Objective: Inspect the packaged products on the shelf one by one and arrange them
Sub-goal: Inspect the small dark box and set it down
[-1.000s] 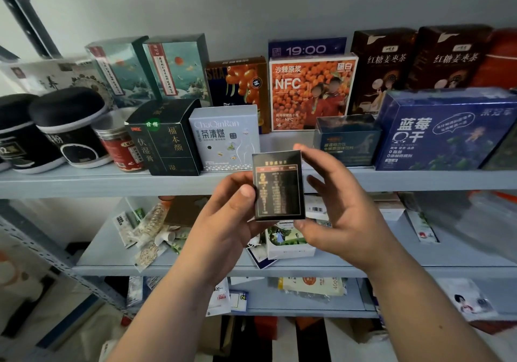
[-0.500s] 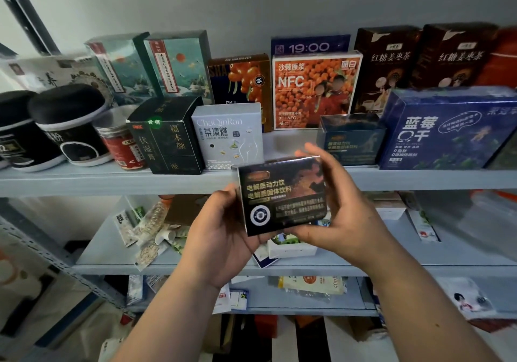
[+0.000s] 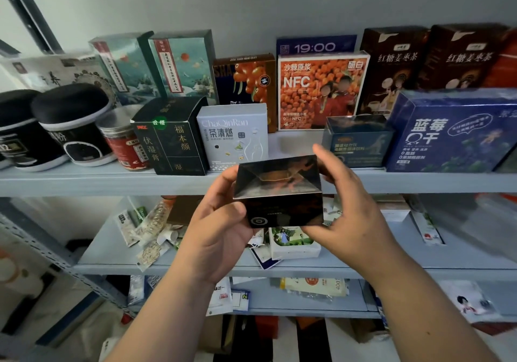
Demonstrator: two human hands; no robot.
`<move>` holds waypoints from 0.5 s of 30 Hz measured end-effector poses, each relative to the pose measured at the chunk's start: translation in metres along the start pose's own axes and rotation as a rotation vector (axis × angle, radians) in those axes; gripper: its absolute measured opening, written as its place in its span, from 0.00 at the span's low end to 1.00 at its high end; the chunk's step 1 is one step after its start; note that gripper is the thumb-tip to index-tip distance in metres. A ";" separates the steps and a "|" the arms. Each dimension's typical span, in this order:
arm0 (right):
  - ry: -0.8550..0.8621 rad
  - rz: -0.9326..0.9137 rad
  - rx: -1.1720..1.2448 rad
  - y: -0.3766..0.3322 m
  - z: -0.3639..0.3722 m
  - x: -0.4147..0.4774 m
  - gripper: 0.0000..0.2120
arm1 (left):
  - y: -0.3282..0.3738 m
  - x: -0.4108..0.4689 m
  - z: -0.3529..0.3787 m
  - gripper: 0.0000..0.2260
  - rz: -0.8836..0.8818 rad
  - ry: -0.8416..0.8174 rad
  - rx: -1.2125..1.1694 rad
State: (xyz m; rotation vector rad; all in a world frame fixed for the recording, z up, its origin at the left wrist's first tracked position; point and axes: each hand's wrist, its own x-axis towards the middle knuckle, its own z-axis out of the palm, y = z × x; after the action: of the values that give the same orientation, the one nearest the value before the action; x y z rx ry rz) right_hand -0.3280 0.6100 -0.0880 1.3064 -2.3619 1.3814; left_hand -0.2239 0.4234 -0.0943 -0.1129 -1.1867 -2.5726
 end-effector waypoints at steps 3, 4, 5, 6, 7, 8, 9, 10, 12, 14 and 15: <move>0.011 -0.044 0.064 -0.004 0.000 0.001 0.49 | 0.000 0.003 0.003 0.31 -0.061 0.150 0.072; 0.012 -0.058 0.106 -0.006 0.000 0.002 0.48 | -0.001 0.004 0.006 0.24 -0.101 0.196 0.081; 0.007 -0.065 0.154 -0.008 0.001 0.002 0.46 | -0.003 0.004 0.008 0.20 -0.141 0.221 0.076; -0.005 -0.065 0.199 -0.010 0.002 0.002 0.46 | -0.004 0.004 0.010 0.19 -0.175 0.228 0.065; -0.019 -0.058 0.236 -0.011 0.004 0.003 0.46 | -0.006 0.004 0.011 0.19 -0.194 0.237 0.061; -0.032 -0.050 0.262 -0.012 0.005 0.003 0.46 | -0.007 0.004 0.012 0.20 -0.207 0.249 0.066; -0.039 -0.047 0.278 -0.012 0.007 0.003 0.46 | -0.008 0.004 0.012 0.21 -0.219 0.261 0.094; -0.041 -0.044 0.285 -0.011 0.009 0.003 0.45 | -0.008 0.005 0.010 0.22 -0.234 0.266 0.137; -0.042 -0.032 0.268 -0.009 0.009 0.003 0.43 | -0.009 0.007 0.005 0.22 -0.251 0.273 0.224; -0.033 -0.033 0.206 -0.006 0.008 0.002 0.42 | -0.009 0.008 0.002 0.22 -0.243 0.281 0.278; -0.025 -0.033 0.159 -0.004 0.008 0.003 0.42 | -0.008 0.008 0.000 0.27 -0.225 0.267 0.299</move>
State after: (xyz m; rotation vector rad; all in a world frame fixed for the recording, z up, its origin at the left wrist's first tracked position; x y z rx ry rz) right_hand -0.3244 0.6014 -0.0882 1.4032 -2.2757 1.5798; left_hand -0.2343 0.4267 -0.0985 0.4390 -1.5286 -2.4527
